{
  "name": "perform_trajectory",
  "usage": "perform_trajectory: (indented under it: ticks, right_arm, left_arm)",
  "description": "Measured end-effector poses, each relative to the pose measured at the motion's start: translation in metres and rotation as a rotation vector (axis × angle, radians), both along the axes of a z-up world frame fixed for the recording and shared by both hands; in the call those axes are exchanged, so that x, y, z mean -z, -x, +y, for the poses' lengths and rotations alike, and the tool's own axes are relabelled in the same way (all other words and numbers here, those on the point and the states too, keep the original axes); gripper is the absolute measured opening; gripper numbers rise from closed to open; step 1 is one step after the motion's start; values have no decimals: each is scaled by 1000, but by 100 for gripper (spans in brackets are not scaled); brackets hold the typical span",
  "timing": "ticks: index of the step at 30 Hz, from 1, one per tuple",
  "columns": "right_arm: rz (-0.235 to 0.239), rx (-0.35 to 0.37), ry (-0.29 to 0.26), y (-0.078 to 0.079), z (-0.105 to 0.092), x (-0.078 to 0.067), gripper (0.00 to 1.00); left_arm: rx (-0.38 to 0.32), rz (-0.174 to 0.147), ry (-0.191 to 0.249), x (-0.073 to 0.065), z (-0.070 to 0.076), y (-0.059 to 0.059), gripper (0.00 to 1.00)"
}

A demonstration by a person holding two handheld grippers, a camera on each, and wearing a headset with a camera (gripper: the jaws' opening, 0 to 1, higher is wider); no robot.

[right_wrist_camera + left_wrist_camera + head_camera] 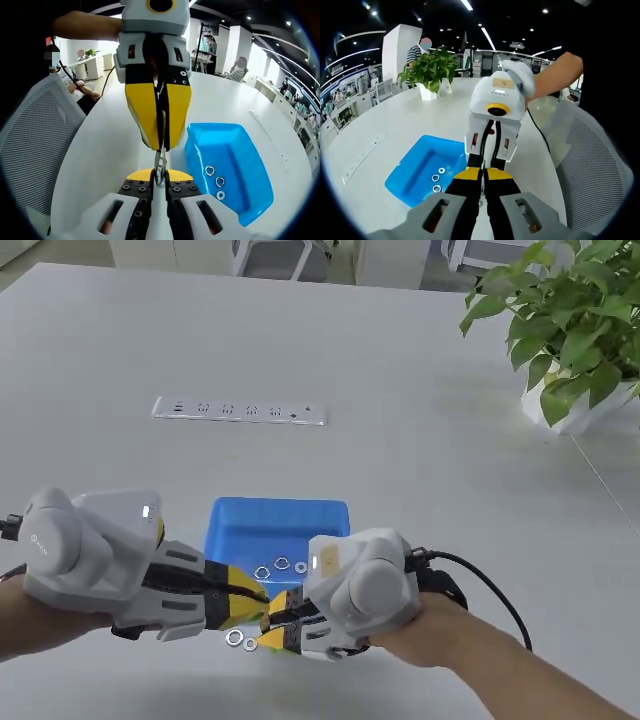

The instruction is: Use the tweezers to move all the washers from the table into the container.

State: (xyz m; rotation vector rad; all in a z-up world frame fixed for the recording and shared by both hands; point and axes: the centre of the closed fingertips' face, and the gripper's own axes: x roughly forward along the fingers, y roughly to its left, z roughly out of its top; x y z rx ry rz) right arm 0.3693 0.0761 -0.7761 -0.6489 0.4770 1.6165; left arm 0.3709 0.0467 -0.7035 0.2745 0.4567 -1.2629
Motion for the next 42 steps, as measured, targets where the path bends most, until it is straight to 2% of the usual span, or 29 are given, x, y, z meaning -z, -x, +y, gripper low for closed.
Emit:
perform_trajectory:
  ticks: [6,9,19,27,31,37,42]
  right_arm:
    - [5,10,0,1,0,0,8]
    - [3,14,-3,0,-1,0,7]
    - [10,29,-12,1,-1,0,7]
    - [9,25,-12,3,-2,-1,7]
    - [2,16,-7,7,-2,-2,7]
    - [-3,13,-15,9,0,-7,7]
    - [-9,14,-19,9,0,-14,7]
  left_arm:
    - [5,1,-6,1,-1,0,6]
    - [13,-15,-22,1,-2,1,6]
    - [16,-25,-49,3,0,0,7]
    - [-10,-28,-35,-4,3,-2,18]
    - [-18,-18,-31,-7,4,1,25]
    - [-39,-14,-33,-9,9,2,31]
    - [-66,-11,-15,-13,11,3,41]
